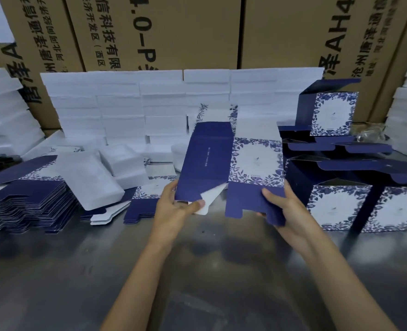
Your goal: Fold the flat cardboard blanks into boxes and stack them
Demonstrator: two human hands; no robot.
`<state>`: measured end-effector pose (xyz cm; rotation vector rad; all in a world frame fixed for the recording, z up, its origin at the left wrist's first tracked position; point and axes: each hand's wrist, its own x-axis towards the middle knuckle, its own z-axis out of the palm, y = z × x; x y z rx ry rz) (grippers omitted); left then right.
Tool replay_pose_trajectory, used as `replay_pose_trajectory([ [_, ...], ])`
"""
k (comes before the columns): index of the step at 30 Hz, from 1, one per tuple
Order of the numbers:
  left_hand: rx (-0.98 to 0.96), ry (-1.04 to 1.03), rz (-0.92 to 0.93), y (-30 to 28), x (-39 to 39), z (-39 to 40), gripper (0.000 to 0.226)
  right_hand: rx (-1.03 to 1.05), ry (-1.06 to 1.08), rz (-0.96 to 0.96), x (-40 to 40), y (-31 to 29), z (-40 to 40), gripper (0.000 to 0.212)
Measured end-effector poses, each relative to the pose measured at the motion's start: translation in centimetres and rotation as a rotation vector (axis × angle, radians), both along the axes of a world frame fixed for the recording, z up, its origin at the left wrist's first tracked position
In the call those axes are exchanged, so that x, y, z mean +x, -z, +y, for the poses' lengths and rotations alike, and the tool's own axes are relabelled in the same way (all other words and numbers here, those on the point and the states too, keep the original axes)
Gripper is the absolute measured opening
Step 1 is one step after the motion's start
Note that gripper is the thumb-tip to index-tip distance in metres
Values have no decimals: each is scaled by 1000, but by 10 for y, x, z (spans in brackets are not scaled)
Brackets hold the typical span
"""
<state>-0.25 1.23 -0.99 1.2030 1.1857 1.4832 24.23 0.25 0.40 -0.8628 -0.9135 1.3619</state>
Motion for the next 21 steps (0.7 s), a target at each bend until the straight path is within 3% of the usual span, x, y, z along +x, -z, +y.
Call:
replay_pose_trajectory([
  [6,127,-49,132,-5,28,-6,83,-18,128,68,-10,12,-1,56],
  [12,317,-35,240,-8,47,-20,76,-75,-33,24,-17,15,-4,49],
  [16,433,28,313,3,47,-23,76,-84,-103,194,-6,15,-6,66],
  [19,515,5,513,8,41,-22,74,-71,-154,374,3,10,-10,53],
  [21,528,29,696,13,36,-20,69,-127,-137,348,8,9,-9,38],
])
